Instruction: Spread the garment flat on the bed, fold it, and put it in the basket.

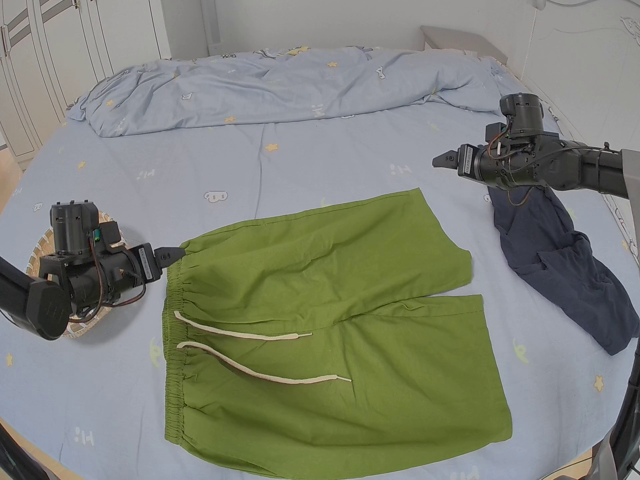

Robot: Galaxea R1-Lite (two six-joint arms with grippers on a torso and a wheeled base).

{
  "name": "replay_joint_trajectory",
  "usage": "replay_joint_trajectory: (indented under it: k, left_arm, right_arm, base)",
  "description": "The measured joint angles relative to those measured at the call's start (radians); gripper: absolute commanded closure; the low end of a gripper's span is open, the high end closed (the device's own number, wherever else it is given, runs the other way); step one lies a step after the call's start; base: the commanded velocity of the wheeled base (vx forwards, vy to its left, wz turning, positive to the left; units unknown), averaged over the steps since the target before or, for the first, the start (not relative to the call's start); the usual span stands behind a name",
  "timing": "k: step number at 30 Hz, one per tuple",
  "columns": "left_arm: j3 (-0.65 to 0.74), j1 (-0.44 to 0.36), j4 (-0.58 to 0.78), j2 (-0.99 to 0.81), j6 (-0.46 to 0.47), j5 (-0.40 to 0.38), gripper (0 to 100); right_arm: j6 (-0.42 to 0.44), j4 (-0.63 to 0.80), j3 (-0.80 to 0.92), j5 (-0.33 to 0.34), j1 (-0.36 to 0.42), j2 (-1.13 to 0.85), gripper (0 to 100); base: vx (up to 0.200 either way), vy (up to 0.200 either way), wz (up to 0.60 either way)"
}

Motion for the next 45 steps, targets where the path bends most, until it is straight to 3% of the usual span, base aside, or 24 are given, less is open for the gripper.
replay_joint_trajectory:
  k: [13, 20, 24, 32, 45]
  left_arm:
    - [0.344, -0.011, 0.0, -0.137, -0.044, -0.122, 0]
    - [0.59, -0.017, 0.0, -0.183, -0.065, -0.278, 0]
    - [0.669, -0.016, 0.0, -0.16, -0.058, -0.331, 0]
    - [0.695, -0.016, -0.002, -0.099, -0.039, -0.437, 0]
    - [0.647, 0.012, 0.001, -0.069, -0.04, -0.462, 0]
  right_arm:
    - [0.074, -0.134, 0.602, 0.026, -0.006, -0.28, 0]
    - [0.122, -0.22, 0.93, 0.047, 0.018, -0.452, 0]
    - [0.141, -0.243, 1.008, 0.052, 0.032, -0.527, 0]
    - [0.152, -0.255, 1.052, 0.056, 0.045, -0.618, 0]
    - [0.152, -0.256, 1.07, 0.056, 0.046, -0.639, 0]
  base:
    - [0.0, 0.0, 0.0]
    - [0.0, 0.0, 0.0]
    - [0.0, 0.0, 0.0]
    - [0.0, 0.0, 0.0]
    - [0.0, 0.0, 0.0]
